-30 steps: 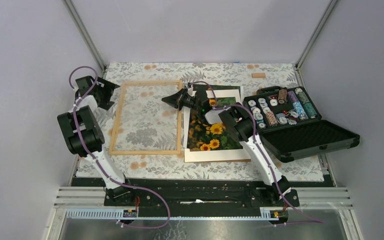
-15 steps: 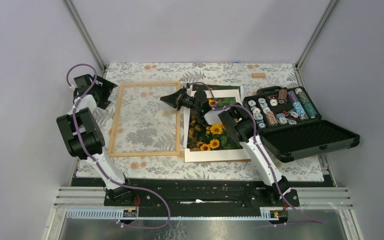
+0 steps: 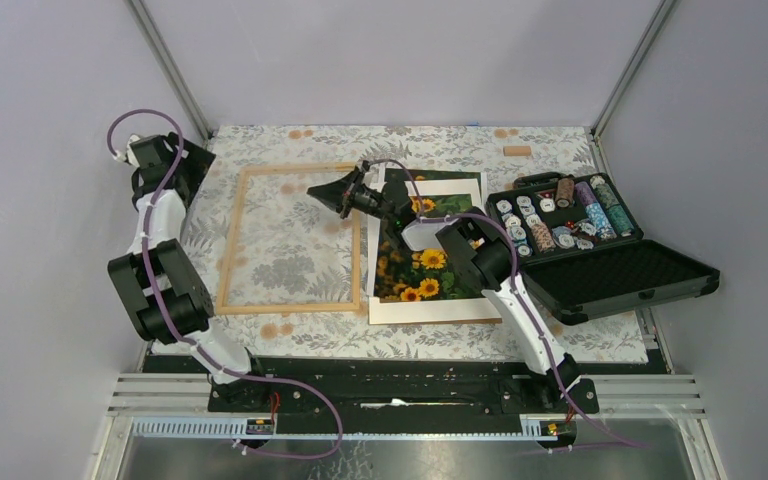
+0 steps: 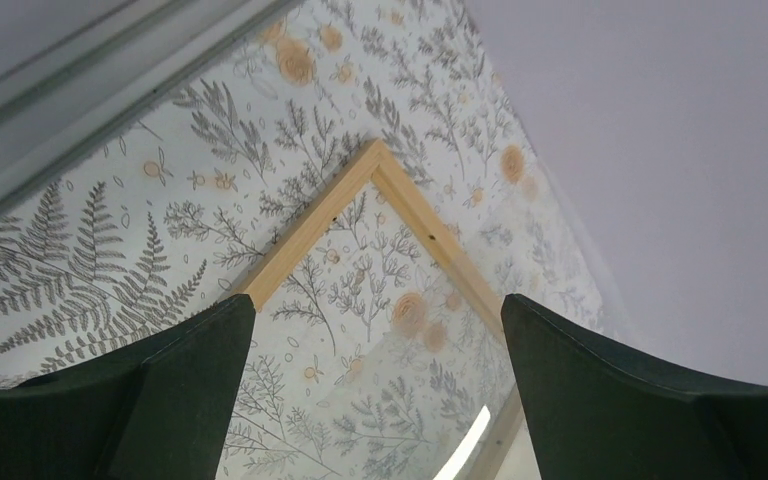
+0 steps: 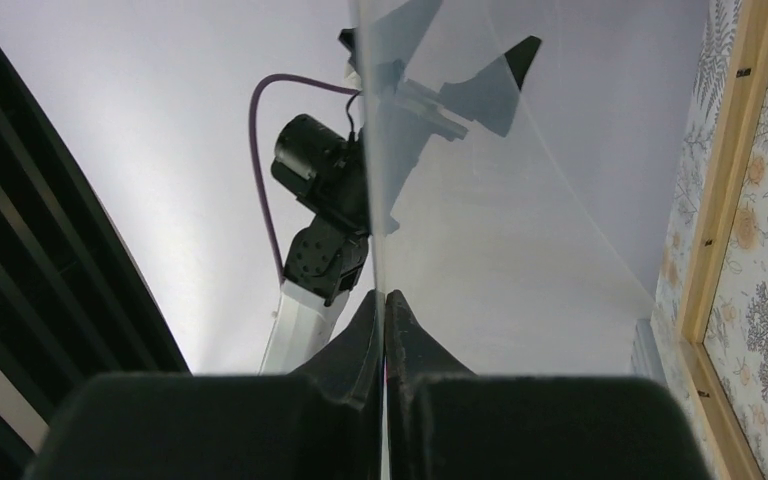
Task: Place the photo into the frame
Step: Place the photo frame item in the photo frame.
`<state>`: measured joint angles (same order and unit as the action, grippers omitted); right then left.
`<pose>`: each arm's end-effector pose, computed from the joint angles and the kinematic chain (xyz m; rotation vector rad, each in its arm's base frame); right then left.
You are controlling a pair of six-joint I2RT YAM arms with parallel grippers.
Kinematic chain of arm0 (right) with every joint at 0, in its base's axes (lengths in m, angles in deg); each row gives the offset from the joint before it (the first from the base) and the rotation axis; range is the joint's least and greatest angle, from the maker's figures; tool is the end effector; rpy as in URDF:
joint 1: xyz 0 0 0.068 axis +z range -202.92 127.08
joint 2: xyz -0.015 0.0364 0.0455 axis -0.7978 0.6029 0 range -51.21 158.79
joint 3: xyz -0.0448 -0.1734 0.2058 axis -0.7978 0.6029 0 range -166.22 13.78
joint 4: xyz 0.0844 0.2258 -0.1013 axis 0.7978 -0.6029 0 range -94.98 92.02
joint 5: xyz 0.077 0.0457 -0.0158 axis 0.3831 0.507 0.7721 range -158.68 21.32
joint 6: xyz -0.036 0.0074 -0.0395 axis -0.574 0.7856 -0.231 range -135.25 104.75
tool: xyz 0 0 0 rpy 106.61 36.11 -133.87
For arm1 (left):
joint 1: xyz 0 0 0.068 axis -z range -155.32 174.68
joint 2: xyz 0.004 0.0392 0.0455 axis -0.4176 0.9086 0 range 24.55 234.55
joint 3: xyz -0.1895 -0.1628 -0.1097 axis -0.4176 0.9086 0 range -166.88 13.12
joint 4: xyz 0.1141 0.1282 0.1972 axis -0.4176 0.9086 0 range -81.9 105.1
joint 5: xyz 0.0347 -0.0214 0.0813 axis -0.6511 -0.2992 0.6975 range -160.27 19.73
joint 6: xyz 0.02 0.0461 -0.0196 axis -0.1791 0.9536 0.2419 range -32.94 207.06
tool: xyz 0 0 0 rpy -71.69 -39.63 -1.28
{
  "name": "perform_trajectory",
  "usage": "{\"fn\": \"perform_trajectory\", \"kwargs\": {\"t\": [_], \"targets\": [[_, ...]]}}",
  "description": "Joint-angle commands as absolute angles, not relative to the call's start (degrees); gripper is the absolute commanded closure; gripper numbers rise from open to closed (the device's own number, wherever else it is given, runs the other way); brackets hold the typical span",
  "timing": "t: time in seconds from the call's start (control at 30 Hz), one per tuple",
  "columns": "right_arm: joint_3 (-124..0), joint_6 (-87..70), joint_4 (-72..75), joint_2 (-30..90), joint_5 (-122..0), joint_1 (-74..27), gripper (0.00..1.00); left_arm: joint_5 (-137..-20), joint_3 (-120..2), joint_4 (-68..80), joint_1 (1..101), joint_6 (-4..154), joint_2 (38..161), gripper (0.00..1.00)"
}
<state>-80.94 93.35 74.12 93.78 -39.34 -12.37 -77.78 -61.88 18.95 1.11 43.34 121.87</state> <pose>0.3963 0.3621 0.1538 0.3880 1.6987 2.4283 0.3635 0.1536 0.2781 -1.1343 1.8429 -0.3445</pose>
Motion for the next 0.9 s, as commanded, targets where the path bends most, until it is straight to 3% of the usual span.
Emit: {"fn": "perform_trajectory", "kwargs": {"t": [0.0, 0.47, 0.87], "targets": [[-82.94, 95.67, 76.67, 92.42, -41.52, -10.62, 1.0, -73.41, -64.7, 17.94, 1.3, 46.16, 117.71, 0.01], [-88.58, 90.97, 65.47, 97.85, -45.93, -9.75, 1.0, -64.01, -71.44, 25.18, 1.06, 52.52, 113.63, 0.01], [-88.62, 82.7, 55.46, 103.22, -42.46, -13.09, 1.0, -69.7, -71.57, 25.16, 0.75, 50.37, 118.5, 0.01]]}}
